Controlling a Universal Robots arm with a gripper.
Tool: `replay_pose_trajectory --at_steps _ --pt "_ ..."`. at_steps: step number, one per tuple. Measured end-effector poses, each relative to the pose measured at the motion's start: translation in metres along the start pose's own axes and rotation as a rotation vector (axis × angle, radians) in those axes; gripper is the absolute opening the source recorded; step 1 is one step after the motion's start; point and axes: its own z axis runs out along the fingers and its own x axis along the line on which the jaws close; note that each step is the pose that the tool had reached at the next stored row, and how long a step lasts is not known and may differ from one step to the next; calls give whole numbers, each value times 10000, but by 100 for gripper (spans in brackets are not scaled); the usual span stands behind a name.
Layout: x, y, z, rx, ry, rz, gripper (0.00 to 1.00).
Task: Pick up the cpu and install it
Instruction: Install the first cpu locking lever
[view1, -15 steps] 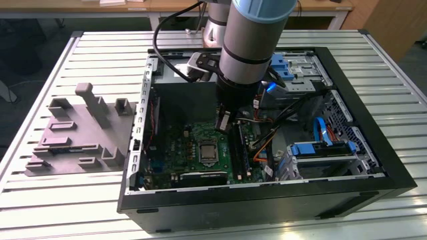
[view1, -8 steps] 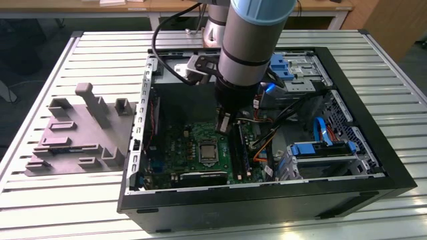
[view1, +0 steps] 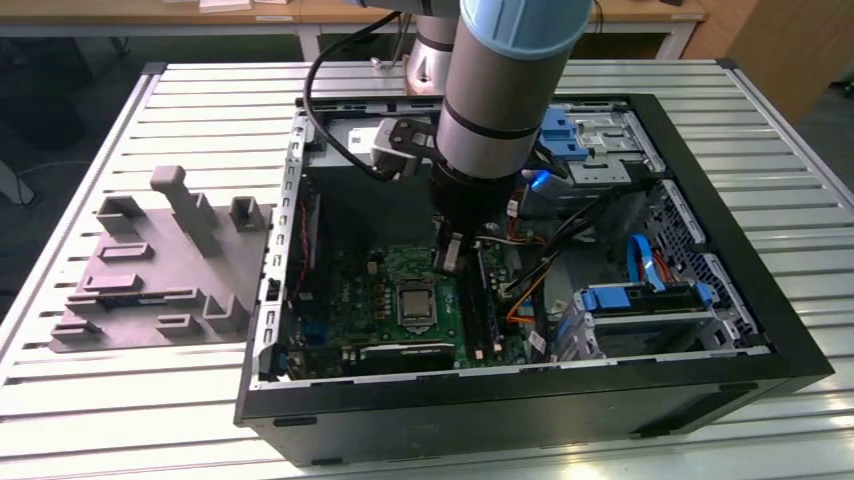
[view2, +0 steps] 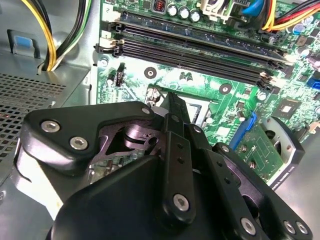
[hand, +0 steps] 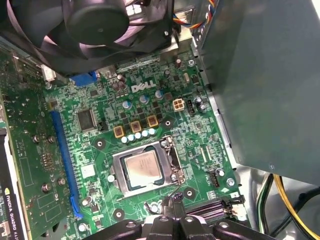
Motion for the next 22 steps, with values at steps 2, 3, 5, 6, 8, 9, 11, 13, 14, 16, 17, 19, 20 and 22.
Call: replay_pose_trajectory --at_steps 2,3,5,6,8,9,11,13,14,16,17,19,20,22 --pt "0 0 0 0 2 -3 11" --pt "1 0 -1 0 3 -3 11" --pt "1 0 -1 0 2 -4 11" --pt "2 -1 -1 0 3 -4 11" --pt "5 -2 1 1 6 -46 11" --pt "5 -2 3 3 14 -133 11" --pt "5 -4 10 10 41 -392 11" --pt "10 -5 15 14 59 -561 11" --pt "16 -7 17 15 62 -596 11" --pt "25 -10 21 15 63 -616 11" --pt "34 -13 22 16 64 -628 11" --pt "63 -15 26 25 66 -671 11" --pt "77 -15 28 31 69 -703 11" --pt "101 -15 33 37 74 -769 11"
